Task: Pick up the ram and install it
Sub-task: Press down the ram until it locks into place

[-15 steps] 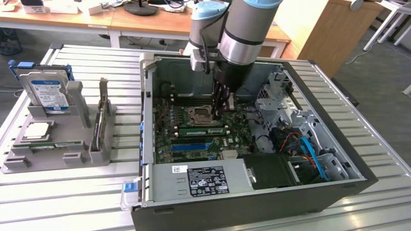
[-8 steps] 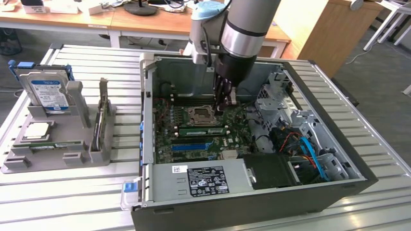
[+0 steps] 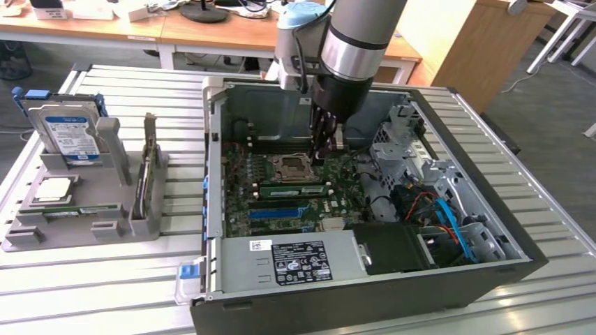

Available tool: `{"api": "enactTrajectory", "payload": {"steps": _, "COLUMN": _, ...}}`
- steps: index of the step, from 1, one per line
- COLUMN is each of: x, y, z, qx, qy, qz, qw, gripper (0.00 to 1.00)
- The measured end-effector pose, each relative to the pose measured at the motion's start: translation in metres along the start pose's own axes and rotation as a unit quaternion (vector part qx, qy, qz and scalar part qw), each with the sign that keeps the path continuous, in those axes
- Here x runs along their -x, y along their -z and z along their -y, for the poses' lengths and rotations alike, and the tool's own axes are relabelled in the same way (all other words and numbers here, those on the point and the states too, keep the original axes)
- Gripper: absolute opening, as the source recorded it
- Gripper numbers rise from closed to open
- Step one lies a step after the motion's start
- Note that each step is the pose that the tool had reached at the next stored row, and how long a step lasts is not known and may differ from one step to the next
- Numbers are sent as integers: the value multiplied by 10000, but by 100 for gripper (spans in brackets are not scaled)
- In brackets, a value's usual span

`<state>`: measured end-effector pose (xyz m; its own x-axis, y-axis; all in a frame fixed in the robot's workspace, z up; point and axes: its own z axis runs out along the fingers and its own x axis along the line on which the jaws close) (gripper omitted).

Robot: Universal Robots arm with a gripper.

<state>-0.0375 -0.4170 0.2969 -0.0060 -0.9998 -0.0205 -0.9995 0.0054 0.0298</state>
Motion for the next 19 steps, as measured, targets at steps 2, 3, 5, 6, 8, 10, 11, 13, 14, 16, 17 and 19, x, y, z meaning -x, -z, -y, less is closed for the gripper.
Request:
{"api": "enactTrajectory", "payload": {"steps": 2, "x": 0, "y": 0, "z": 0, "qx": 0, "qy": 0, "qz": 0, "qw": 10000, "gripper": 25}}
{"api": "enactTrajectory", "payload": {"steps": 3, "x": 0, "y": 0, "z": 0, "qx": 0, "qy": 0, "qz": 0, "qw": 10000, "gripper": 25}}
{"api": "enactTrajectory", "payload": {"steps": 5, "x": 0, "y": 0, "z": 0, "qx": 0, "qy": 0, "qz": 0, "qw": 10000, "gripper": 25}}
{"api": "enactTrajectory", "payload": {"steps": 6, "x": 0, "y": 0, "z": 0, "qx": 0, "qy": 0, "qz": 0, "qw": 10000, "gripper": 25}}
{"api": "enactTrajectory", "payload": {"steps": 8, "x": 0, "y": 0, "z": 0, "qx": 0, "qy": 0, "qz": 0, "qw": 10000, "gripper": 24}}
{"api": "enactTrajectory", "payload": {"steps": 10, "x": 0, "y": 0, "z": 0, "qx": 0, "qy": 0, "qz": 0, "qw": 10000, "gripper": 17}}
{"api": "enactTrajectory", "payload": {"steps": 11, "x": 0, "y": 0, "z": 0, "qx": 0, "qy": 0, "qz": 0, "qw": 10000, "gripper": 11}}
{"api": "enactTrajectory", "payload": {"steps": 13, "x": 0, "y": 0, "z": 0, "qx": 0, "qy": 0, "qz": 0, "qw": 10000, "gripper": 11}}
{"api": "enactTrajectory", "payload": {"steps": 14, "x": 0, "y": 0, "z": 0, "qx": 0, "qy": 0, "qz": 0, "qw": 10000, "gripper": 11}}
{"api": "enactTrajectory", "payload": {"steps": 16, "x": 0, "y": 0, "z": 0, "qx": 0, "qy": 0, "qz": 0, "qw": 10000, "gripper": 11}}
{"api": "enactTrajectory", "payload": {"steps": 17, "x": 0, "y": 0, "z": 0, "qx": 0, "qy": 0, "qz": 0, "qw": 10000, "gripper": 11}}
{"api": "enactTrajectory", "payload": {"steps": 19, "x": 0, "y": 0, "z": 0, "qx": 0, "qy": 0, "qz": 0, "qw": 10000, "gripper": 11}}
